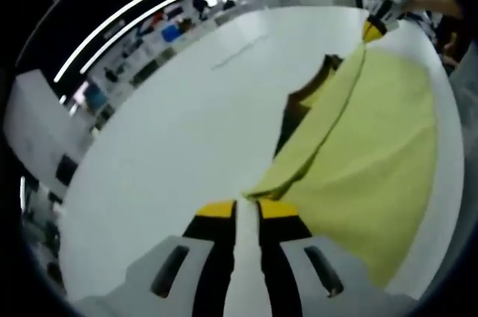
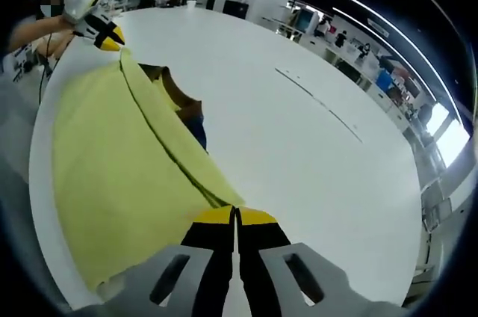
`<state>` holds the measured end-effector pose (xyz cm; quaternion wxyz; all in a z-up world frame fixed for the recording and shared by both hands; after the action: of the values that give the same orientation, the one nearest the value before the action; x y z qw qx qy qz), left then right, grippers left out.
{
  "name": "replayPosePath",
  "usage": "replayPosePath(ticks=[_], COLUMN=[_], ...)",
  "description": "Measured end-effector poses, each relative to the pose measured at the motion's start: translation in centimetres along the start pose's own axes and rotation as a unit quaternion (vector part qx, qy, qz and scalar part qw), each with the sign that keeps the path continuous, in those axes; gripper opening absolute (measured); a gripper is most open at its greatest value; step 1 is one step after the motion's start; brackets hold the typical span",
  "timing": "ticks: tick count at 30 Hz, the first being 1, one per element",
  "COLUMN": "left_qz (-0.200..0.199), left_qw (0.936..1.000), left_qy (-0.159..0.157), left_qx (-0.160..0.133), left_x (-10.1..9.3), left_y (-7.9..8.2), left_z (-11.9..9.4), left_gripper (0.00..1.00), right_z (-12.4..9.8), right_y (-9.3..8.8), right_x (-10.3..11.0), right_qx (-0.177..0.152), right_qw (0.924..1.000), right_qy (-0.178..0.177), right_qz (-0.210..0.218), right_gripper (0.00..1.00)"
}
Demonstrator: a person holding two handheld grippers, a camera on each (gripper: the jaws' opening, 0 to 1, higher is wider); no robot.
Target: Fold the garment on the visible template until the final outline fits inside the template.
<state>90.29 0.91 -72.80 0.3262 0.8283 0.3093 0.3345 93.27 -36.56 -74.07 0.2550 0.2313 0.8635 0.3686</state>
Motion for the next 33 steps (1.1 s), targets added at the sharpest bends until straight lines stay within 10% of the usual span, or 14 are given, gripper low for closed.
replayPosePath(ticks=[33], left_qz=[-0.053], left_qw=[0.9984], left_qy=[0.016], left_qx=[-0.005], left_x=[0.8], left_y=[0.3], left_z=[0.7], left_gripper=[0.0], right_z=[-0.2], right_y=[0.7], right_x=[-0.9], right_qx=[-0.015], right_qw=[0.9997], right_qy=[-0.012], right_qz=[0.016], right_gripper=[0.01])
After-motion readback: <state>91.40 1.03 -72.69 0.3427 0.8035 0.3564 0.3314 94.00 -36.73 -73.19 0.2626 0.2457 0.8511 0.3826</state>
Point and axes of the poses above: the point that each gripper's makers call its tool centre point, and the gripper's own axes: z roughly forward along the fingers, x roughly to its left, y roughly out of its top, the point moved 2 cm from there along -z, roughly backward along the fingers, and after that the axes turned 10 degrees about -x, right-handed, at the moved point
